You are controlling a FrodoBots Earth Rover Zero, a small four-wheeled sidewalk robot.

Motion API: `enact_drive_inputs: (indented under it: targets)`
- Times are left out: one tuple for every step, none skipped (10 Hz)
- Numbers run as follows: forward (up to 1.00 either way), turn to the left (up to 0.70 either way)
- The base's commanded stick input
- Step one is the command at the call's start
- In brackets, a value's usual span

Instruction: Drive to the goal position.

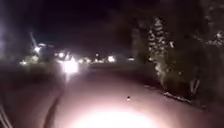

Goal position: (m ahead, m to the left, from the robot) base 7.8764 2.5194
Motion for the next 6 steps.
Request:
enact_drive_inputs:
  targets:
    - [1.0, 0.0]
    - [1.0, 0.0]
    - [1.0, 0.0]
    - [1.0, 0.0]
    - [1.0, 0.0]
    - [1.0, 0.0]
